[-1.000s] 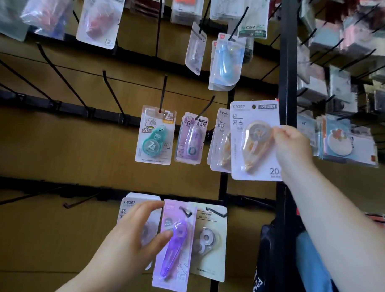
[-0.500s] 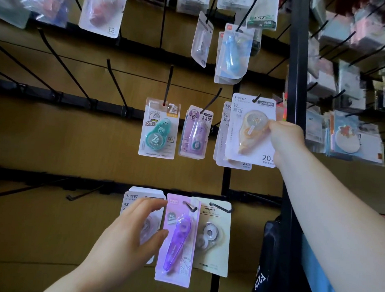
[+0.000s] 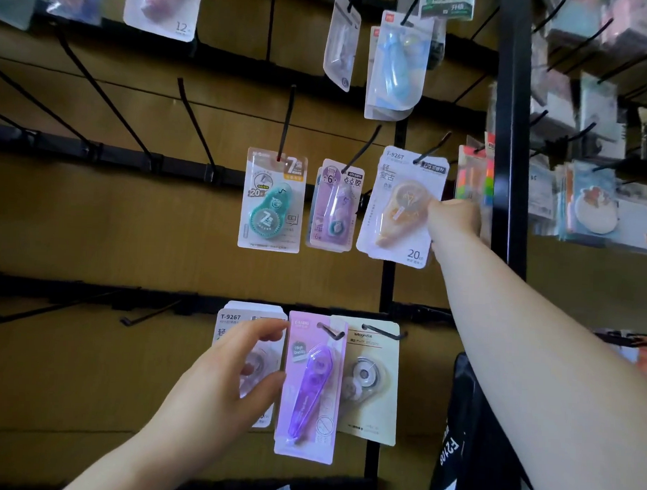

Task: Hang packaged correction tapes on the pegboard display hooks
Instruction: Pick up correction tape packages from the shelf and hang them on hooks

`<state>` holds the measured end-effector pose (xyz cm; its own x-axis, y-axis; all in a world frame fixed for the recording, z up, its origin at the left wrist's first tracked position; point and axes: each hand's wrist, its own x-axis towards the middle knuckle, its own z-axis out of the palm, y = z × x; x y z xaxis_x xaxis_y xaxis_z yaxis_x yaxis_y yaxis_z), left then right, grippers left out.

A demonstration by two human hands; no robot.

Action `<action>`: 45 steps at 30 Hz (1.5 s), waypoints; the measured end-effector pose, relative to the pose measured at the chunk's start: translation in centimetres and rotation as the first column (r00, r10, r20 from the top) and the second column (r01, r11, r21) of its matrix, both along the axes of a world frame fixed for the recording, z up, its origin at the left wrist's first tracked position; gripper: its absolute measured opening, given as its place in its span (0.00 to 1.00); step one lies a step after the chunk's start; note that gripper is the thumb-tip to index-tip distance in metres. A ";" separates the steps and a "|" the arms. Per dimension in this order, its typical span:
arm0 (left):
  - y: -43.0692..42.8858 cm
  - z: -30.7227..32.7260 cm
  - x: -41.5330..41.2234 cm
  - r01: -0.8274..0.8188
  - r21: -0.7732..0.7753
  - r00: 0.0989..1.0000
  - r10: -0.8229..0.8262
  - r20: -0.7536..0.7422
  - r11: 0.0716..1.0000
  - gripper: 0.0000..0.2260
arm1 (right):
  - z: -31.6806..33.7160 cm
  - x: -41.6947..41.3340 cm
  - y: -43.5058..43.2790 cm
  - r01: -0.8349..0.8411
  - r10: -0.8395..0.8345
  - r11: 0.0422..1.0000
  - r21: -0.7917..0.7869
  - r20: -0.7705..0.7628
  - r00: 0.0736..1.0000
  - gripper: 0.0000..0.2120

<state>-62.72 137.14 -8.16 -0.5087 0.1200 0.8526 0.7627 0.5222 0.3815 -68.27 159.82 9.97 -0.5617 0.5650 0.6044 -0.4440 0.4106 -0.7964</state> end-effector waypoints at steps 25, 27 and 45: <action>-8.3 -20.8 10.6 -0.224 0.050 0.829 0.163 0.534 0.973 0.06 | -32.6 11.0 -9.2 -0.731 0.241 0.532 0.428 0.751 0.615 0.15; -10.2 -25.1 10.7 -0.275 -0.027 0.710 0.221 0.669 0.961 0.07 | -37.7 10.3 -11.5 -0.790 0.187 0.470 0.393 0.831 0.524 0.14; -12.9 -52.3 5.1 -0.636 -0.007 -0.016 -0.004 1.000 0.771 0.11 | -69.1 3.1 -22.2 -0.745 0.015 0.655 0.126 0.984 0.180 0.11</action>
<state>-57.63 124.20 -60.48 -0.7257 -0.4477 -0.5225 -0.6390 0.1568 0.7531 -65.18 137.67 -59.09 -0.9101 -0.0950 -0.4033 0.1259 0.8640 -0.4875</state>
